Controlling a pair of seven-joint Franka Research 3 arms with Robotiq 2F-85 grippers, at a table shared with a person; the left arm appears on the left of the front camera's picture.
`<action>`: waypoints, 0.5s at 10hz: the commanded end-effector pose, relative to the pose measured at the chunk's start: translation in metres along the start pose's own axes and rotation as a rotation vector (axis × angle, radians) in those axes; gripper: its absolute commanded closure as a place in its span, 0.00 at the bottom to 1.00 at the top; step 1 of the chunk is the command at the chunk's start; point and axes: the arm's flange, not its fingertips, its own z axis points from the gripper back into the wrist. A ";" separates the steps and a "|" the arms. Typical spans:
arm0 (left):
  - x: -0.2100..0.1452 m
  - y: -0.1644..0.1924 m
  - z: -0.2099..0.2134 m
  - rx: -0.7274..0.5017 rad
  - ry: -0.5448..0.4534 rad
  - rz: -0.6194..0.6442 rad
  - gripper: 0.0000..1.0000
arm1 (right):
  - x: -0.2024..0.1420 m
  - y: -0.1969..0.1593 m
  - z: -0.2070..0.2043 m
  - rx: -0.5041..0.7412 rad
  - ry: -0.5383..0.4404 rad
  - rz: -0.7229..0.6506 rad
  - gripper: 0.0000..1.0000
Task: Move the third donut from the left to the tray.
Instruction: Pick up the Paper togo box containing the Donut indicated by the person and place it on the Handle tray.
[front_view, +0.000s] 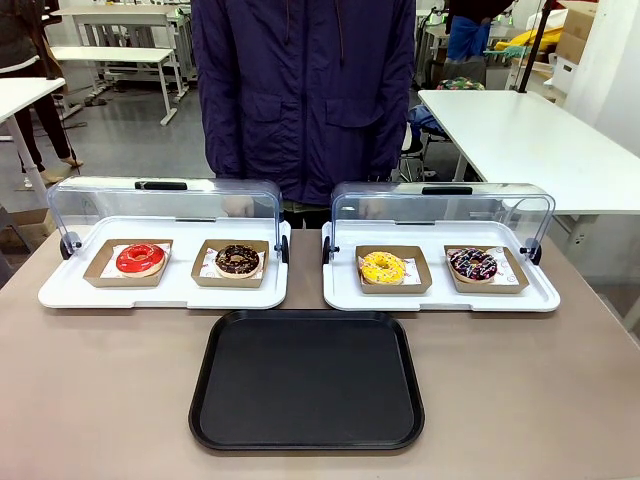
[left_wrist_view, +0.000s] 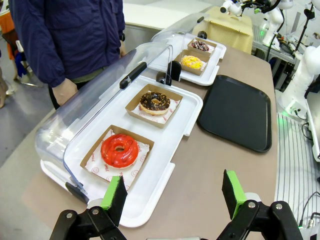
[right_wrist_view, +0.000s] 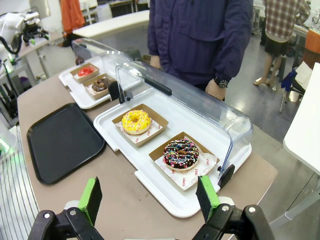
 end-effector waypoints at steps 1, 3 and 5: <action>0.001 -0.001 0.002 -0.008 -0.007 -0.013 0.00 | 0.002 -0.003 -0.001 -0.004 -0.027 0.025 0.00; 0.001 -0.001 0.002 -0.008 -0.007 -0.013 0.00 | 0.002 -0.003 -0.001 -0.004 -0.027 0.025 0.00; 0.001 -0.001 0.002 -0.008 -0.007 -0.013 0.00 | 0.002 -0.003 -0.001 -0.004 -0.027 0.025 0.00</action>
